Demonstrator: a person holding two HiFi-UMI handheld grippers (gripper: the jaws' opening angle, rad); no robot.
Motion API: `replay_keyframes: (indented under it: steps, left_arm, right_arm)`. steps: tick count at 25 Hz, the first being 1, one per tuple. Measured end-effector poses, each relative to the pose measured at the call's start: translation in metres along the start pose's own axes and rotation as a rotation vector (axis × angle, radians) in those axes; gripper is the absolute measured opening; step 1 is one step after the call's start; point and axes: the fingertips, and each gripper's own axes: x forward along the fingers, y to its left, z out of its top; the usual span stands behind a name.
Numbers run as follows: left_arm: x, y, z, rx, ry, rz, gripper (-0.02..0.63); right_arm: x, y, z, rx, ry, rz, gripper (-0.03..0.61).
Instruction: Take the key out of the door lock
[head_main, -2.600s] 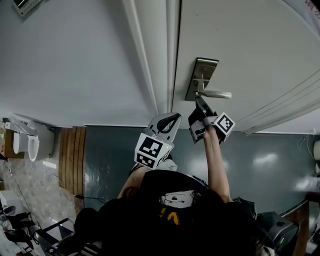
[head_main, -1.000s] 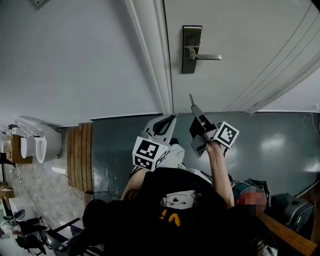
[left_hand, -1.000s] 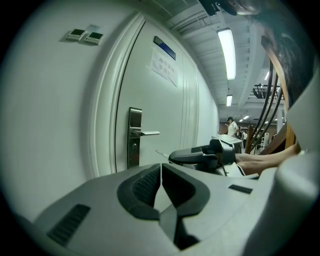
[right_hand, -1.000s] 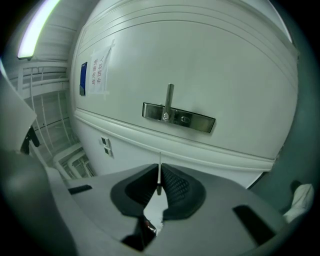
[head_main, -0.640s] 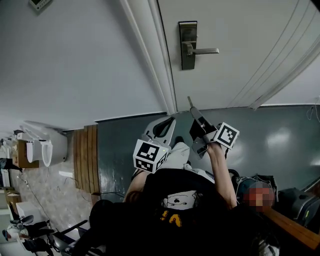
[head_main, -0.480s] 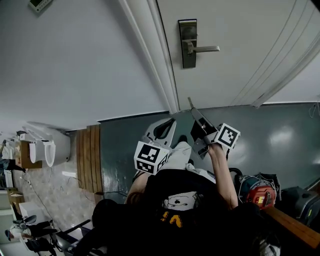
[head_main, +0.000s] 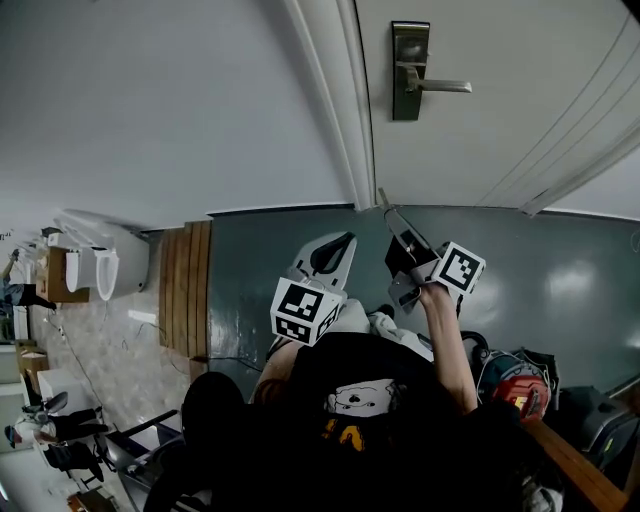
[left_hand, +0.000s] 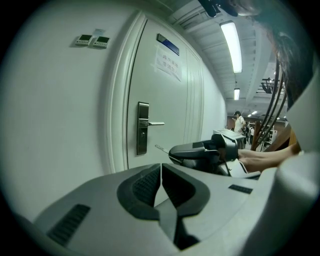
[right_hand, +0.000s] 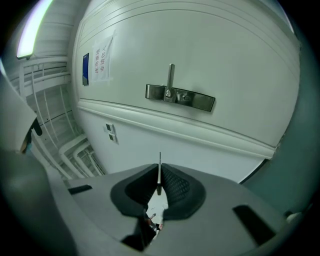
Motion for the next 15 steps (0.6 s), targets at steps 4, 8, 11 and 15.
replay_keyframes:
  steps: [4, 8, 11, 15]
  left_arm:
    - [-0.006, 0.005, -0.009, -0.014, 0.017, 0.014, 0.012]
    - [-0.015, 0.009, -0.014, -0.025, 0.016, 0.020, 0.012]
    - [-0.024, 0.013, -0.016, -0.036, 0.005, 0.028, 0.012]
    - [-0.042, 0.016, -0.021, -0.043, -0.009, 0.040, 0.012]
  right_arm:
    - [0.007, 0.001, -0.011, -0.007, 0.028, 0.001, 0.021]
    - [0.008, -0.001, -0.022, -0.018, 0.046, -0.010, 0.021]
    - [0.009, 0.004, -0.031, -0.030, 0.053, -0.012, 0.023]
    - [0.003, 0.013, -0.046, -0.043, 0.058, -0.019, 0.021]
